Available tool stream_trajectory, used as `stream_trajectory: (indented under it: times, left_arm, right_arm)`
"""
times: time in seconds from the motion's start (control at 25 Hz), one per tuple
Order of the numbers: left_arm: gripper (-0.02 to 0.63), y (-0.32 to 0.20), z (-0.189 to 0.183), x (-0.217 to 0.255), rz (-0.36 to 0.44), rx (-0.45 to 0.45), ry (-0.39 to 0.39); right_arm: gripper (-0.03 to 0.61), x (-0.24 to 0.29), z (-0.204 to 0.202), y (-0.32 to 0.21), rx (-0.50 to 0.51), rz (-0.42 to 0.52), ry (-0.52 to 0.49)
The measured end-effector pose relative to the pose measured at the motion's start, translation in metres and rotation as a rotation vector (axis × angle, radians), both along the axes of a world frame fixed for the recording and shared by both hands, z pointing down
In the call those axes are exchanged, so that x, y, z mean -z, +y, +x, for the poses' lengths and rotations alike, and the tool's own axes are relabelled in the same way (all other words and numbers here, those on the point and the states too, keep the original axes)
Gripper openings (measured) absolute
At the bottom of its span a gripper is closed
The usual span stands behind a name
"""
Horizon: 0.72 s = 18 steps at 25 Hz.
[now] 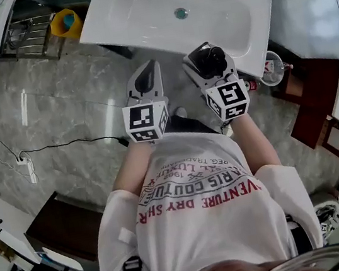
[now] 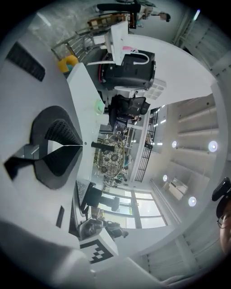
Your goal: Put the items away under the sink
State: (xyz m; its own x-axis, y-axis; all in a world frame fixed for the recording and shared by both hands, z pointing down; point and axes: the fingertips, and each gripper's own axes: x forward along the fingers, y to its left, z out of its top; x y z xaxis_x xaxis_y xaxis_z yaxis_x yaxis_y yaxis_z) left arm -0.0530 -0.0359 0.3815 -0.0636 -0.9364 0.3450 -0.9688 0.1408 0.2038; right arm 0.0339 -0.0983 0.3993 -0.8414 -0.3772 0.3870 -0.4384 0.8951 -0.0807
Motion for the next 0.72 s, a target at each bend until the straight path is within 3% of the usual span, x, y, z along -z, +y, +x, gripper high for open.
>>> stream_trajectory:
  times: [0.4, 0.72]
  left_arm:
    - [0.023, 0.064, -0.077, -0.041, -0.064, 0.133, 0.001]
    - [0.023, 0.096, -0.137, -0.138, -0.093, 0.233, -0.003]
  right_arm:
    - [0.373, -0.043, -0.086, 0.059, 0.148, -0.047, -0.006]
    - [0.374, -0.14, -0.149, 0.091, 0.25, -0.06, -0.001]
